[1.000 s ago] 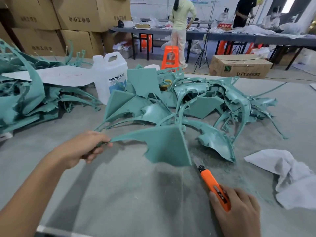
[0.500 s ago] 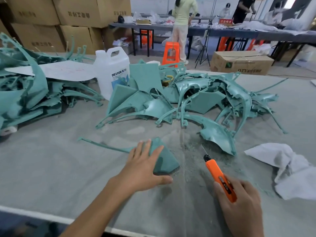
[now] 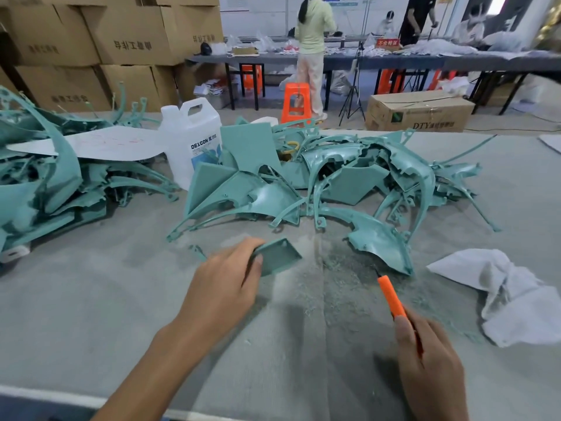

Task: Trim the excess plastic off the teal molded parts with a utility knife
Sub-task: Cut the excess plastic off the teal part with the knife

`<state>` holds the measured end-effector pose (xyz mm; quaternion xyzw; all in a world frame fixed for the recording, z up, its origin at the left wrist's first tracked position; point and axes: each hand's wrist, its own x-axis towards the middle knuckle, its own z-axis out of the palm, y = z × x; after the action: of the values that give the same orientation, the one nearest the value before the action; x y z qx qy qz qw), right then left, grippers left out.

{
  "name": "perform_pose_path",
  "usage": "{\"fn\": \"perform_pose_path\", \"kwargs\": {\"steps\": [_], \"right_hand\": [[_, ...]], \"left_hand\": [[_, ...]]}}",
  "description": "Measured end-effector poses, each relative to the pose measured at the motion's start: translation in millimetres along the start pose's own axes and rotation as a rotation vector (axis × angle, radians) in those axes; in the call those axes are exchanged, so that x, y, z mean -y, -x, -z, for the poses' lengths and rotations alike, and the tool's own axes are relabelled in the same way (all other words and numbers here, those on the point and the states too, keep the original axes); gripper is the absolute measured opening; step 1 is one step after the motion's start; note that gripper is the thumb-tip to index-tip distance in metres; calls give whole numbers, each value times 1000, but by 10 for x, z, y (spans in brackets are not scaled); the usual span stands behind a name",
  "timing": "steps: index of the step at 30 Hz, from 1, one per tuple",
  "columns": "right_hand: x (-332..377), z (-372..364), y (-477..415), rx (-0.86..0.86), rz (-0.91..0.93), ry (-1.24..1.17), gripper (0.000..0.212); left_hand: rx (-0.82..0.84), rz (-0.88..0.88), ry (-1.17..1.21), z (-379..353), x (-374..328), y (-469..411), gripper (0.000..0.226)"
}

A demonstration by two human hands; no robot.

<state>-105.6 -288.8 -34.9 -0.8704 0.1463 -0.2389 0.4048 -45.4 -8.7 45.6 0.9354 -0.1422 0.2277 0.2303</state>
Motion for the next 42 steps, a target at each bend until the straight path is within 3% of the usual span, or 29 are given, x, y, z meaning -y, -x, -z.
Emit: {"fn": "perform_pose_path", "kwargs": {"steps": [2, 5, 8, 12, 17, 22, 29, 38, 42], "right_hand": [[56, 61, 10, 50, -89, -64, 33], [179, 108, 36, 132, -241, -289, 20], [340, 68, 113, 304, -401, -591, 23], [506, -112, 207, 466, -574, -788, 40], [755, -397, 259, 631, -783, -995, 32], [885, -638, 280, 627, -825, -992, 29], [989, -791, 376, 632, -812, -909, 28], [1193, -1008, 576, 665, -656, -777, 11], [1284, -975, 579, 641, -715, -846, 14]], "left_hand": [[-23, 0, 74, 33, -50, -29, 10], [20, -61, -6, -18, -57, -131, 15], [124, -1, -120, -143, 10, -263, 25], [196, 68, -175, -309, 12, -323, 19], [383, 132, -74, -265, 79, -354, 26], [536, 158, -14, -201, 115, -412, 33], [564, 162, -40, -224, 196, -452, 32], [590, 191, -83, -231, 190, -478, 30], [617, 185, -43, -198, 163, -478, 26]]}}
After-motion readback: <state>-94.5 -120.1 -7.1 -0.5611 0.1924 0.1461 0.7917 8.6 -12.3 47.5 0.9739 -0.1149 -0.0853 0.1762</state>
